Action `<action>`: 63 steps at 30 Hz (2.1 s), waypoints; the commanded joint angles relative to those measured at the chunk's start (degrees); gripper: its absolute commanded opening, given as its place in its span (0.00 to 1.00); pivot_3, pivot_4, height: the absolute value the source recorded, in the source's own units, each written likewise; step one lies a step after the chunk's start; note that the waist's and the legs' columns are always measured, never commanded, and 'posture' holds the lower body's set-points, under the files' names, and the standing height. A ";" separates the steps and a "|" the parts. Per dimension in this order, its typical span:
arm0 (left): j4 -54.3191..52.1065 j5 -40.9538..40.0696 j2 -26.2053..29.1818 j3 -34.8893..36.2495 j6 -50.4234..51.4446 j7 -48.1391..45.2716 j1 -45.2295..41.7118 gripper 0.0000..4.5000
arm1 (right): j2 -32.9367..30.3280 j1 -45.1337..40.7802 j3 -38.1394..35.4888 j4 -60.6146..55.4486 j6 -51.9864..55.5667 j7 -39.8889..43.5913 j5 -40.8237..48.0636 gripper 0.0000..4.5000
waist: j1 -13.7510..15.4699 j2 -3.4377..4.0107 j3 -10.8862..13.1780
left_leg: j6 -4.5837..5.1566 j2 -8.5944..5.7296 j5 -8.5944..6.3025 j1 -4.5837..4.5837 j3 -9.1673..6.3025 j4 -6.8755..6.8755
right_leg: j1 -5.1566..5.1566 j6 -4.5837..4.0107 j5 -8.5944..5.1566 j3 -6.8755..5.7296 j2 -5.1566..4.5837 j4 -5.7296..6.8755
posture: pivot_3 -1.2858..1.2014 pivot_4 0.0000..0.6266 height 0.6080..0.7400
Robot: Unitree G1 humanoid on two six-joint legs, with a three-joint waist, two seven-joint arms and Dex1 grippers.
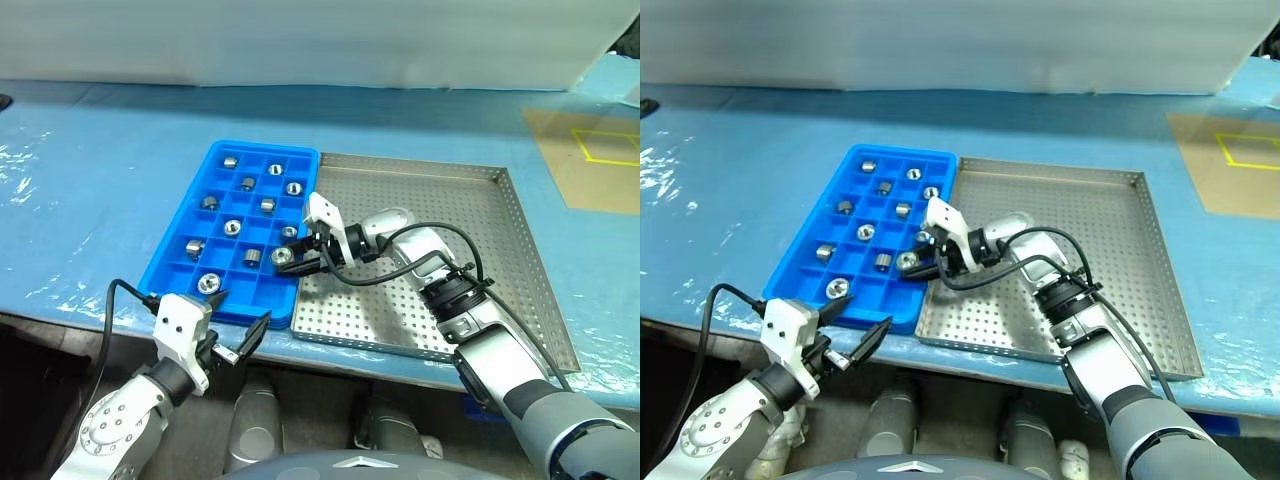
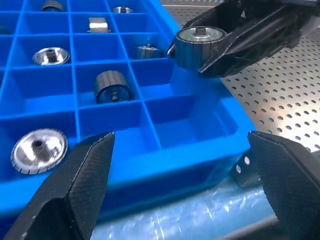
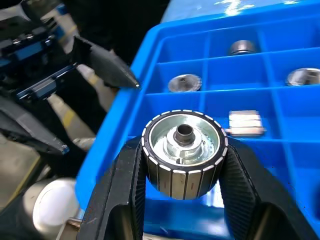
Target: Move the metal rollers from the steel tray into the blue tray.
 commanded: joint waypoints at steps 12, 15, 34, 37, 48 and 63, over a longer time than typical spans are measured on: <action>9.93 -0.96 3.49 3.92 -8.42 -7.24 -5.04 1.00 | 0.56 3.63 2.71 -4.74 -0.06 -4.25 -2.66 0.74 | 2.58 0.00 -0.02 | -0.20 -0.08 0.12 0.29 -0.01 -0.28 | 0.06 0.02 0.00 0.17 0.02 0.04 | 0.69 0.24 1.00; 9.36 0.07 3.06 1.53 -10.00 -7.57 -4.93 1.00 | -0.98 4.12 0.86 -5.96 0.31 -4.96 -1.93 0.87 | 2.38 0.00 -0.02 | -0.20 -0.08 0.12 0.28 0.01 -0.31 | 0.06 -0.07 0.05 0.17 0.02 0.03 | 0.67 0.24 1.00; 25.72 -1.19 2.02 -10.03 -4.94 -13.68 -39.41 1.00 | -8.42 19.42 -21.18 -27.22 2.40 -23.78 4.83 0.87 | -7.34 -0.09 -0.12 | -0.57 -0.09 0.36 0.35 0.10 -0.09 | 0.07 -0.34 0.25 0.26 0.13 0.32 | 0.47 0.24 1.00; 30.77 1.61 1.70 -10.36 -6.64 -13.02 -44.30 1.00 | -9.73 23.87 -23.34 -29.22 -1.35 -27.13 3.29 0.87 | -8.63 -0.09 -0.12 | -0.56 -0.09 0.35 0.37 0.13 -0.02 | 0.08 -0.35 0.26 0.30 0.13 0.34 | 0.45 0.24 1.00; 36.82 2.22 0.75 -10.17 -7.85 -14.80 -48.34 1.00 | -10.46 32.58 -29.22 -34.06 -2.83 -32.90 6.64 0.87 | -11.08 -0.09 -0.12 | -0.24 -0.09 0.17 0.34 0.14 0.28 | 0.18 -0.35 0.26 0.32 0.13 0.34 | 0.42 0.24 1.00; 33.35 2.03 1.27 -8.71 -12.03 -16.13 -41.82 1.00 | -10.69 32.37 -27.60 -33.86 -3.38 -31.73 9.94 1.00 | -11.03 -0.09 -0.12 | -0.12 -0.08 0.10 0.36 0.14 0.30 | 0.25 -0.35 0.27 0.30 0.10 0.28 | 0.45 0.24 1.00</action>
